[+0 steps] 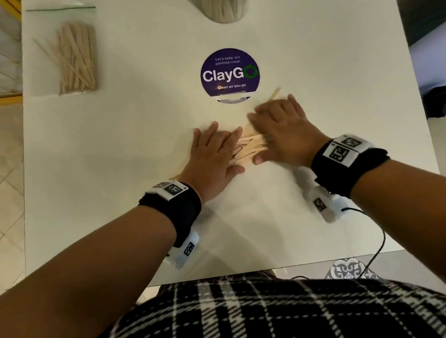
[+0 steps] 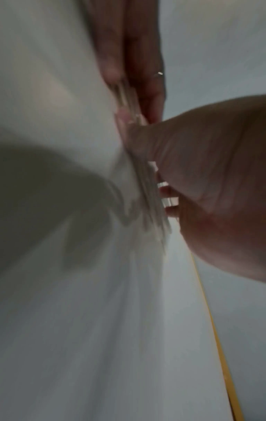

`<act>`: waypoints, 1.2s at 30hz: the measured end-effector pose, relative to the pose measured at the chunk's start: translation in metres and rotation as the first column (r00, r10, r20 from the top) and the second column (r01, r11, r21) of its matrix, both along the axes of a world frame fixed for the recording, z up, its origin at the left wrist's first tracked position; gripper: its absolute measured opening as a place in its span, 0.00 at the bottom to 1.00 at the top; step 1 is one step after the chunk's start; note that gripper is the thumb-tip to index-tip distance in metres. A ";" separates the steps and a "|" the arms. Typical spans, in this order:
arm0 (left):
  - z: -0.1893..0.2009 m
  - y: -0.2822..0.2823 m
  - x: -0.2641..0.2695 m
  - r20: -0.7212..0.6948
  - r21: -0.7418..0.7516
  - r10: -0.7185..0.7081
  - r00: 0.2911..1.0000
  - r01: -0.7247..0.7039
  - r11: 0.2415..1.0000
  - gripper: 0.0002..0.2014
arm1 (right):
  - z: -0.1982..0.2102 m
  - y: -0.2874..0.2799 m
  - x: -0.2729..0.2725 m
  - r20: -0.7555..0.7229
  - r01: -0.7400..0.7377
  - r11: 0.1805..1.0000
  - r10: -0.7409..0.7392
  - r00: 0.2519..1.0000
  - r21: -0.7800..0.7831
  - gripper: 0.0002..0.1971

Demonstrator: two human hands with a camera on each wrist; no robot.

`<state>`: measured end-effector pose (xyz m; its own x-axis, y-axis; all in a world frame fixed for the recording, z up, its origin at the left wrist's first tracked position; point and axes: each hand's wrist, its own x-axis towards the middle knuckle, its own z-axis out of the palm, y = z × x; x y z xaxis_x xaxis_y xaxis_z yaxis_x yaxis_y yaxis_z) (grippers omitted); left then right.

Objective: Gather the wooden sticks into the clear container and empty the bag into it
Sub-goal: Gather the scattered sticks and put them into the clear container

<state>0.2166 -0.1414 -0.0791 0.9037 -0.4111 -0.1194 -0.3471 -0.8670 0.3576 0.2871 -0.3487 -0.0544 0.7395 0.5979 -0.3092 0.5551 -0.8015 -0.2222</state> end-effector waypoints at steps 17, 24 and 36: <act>0.014 0.057 -0.046 -0.212 0.073 0.446 0.870 -0.441 0.895 0.66 | -0.012 -0.059 -0.047 -0.068 0.277 0.961 -0.278 0.958 -0.021 0.65; 0.008 0.010 -0.020 -0.154 0.023 0.201 0.968 -0.199 0.980 0.67 | -0.015 -0.001 -0.033 -0.088 0.008 0.999 -0.004 0.996 0.051 0.64; 0.030 -0.016 0.005 -0.013 0.157 0.225 0.974 -0.221 0.963 0.19 | -0.003 0.040 -0.034 0.196 0.003 1.000 -0.004 0.981 0.007 0.20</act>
<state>0.2213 -0.1577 -0.0494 0.9653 -0.1740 -0.1948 -0.1296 -0.9666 0.2213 0.2528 -0.3084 -0.0572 0.7874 0.5970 -0.1537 0.5859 -0.8022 -0.1146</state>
